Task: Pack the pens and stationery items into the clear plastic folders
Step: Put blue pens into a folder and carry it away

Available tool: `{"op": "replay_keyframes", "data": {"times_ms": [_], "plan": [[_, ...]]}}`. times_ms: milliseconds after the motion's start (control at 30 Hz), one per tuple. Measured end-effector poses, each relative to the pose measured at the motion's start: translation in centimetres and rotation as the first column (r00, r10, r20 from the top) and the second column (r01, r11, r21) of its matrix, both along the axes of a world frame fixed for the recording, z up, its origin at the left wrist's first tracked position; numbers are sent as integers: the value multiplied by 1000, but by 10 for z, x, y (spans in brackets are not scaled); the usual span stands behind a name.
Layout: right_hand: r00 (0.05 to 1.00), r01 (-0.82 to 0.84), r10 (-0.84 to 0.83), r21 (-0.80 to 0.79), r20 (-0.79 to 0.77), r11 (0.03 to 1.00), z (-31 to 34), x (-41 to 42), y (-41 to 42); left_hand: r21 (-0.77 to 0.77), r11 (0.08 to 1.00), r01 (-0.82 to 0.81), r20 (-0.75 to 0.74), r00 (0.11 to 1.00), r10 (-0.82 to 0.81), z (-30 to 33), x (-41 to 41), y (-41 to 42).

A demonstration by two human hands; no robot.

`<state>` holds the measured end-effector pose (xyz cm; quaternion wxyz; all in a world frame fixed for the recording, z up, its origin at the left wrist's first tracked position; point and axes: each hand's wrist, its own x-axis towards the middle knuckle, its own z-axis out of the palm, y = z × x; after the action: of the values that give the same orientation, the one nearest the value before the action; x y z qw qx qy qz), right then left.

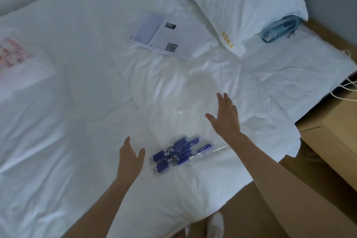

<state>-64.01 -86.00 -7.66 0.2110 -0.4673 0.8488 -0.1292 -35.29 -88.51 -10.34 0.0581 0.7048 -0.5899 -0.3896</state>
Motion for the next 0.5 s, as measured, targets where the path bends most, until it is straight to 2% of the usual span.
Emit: {"op": "replay_keyframes", "data": {"times_ms": [67,167,400,500], "plan": [[999,37,-37,25,14,999,-7,-5,2,91,990,-106,-37,993,110,-8,-3,7],[995,82,-86,85,46,993,-15,-13,7,169,974,-149,-69,984,162,-19,-9,16],[981,154,-167,128,101,980,-28,-21,18,183,970,-160,-121,975,184,-35,-16,11],[981,169,-180,137,74,976,-27,-19,19,174,975,-141,-122,979,163,-35,-17,10]]}}
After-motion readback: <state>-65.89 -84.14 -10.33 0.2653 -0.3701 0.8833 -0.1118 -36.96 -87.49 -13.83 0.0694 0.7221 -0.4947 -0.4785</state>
